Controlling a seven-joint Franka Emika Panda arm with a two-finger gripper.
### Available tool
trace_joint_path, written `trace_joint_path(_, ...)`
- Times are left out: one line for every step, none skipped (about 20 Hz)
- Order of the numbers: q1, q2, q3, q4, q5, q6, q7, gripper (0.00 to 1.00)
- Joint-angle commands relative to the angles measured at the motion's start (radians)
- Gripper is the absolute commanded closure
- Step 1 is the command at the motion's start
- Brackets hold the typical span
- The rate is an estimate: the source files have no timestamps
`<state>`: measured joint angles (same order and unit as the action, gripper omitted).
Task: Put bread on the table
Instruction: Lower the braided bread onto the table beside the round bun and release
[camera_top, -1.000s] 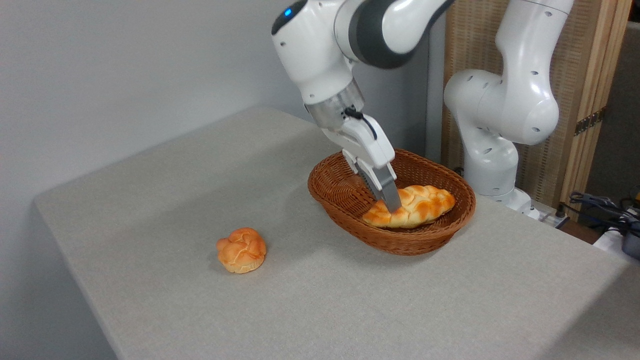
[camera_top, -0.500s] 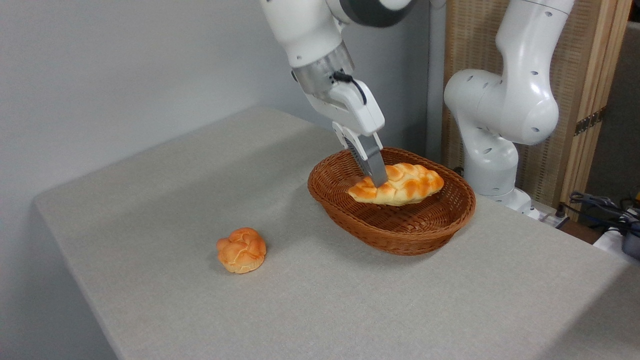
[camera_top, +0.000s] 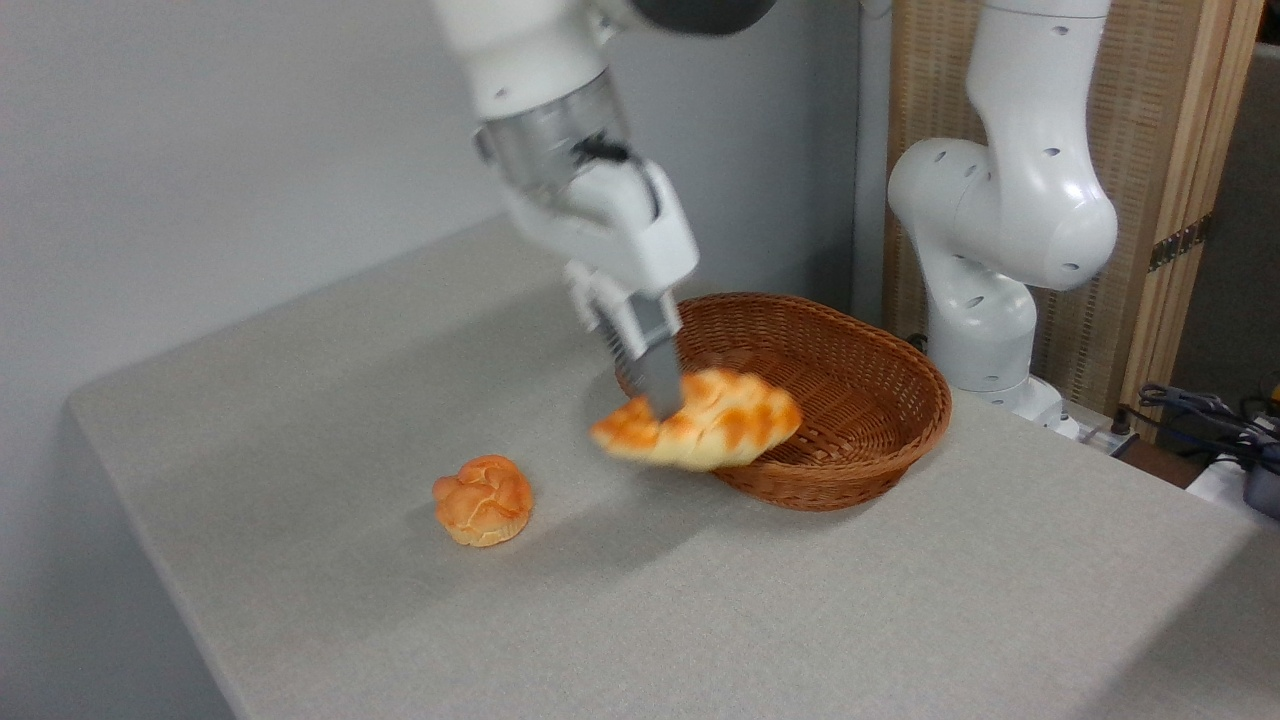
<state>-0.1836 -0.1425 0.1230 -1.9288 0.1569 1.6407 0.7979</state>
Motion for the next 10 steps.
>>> trace_joint_path(-0.004, 0.26, 0.023, 0.224, -0.016, 0.019, -0.074, 0.95)
trace_joint_path(-0.002, 0.293, 0.023, 0.237, -0.019, 0.045, -0.11, 0.9)
trace_joint_path(-0.002, 0.31, 0.021, 0.237, -0.033, 0.083, -0.143, 0.75)
trace_joint_path(-0.002, 0.328, 0.021, 0.234, -0.054, 0.12, -0.17, 0.53)
trace_joint_path(-0.002, 0.342, 0.015, 0.232, -0.071, 0.143, -0.199, 0.41)
trace_joint_path(-0.002, 0.351, 0.011, 0.231, -0.074, 0.158, -0.229, 0.33)
trace_joint_path(-0.002, 0.36, 0.003, 0.231, -0.074, 0.169, -0.246, 0.15)
trace_joint_path(-0.001, 0.365, -0.002, 0.231, -0.07, 0.171, -0.25, 0.06)
trace_joint_path(0.0, 0.365, -0.002, 0.231, -0.065, 0.171, -0.25, 0.0)
trace_joint_path(0.001, 0.365, -0.002, 0.231, -0.065, 0.171, -0.25, 0.0)
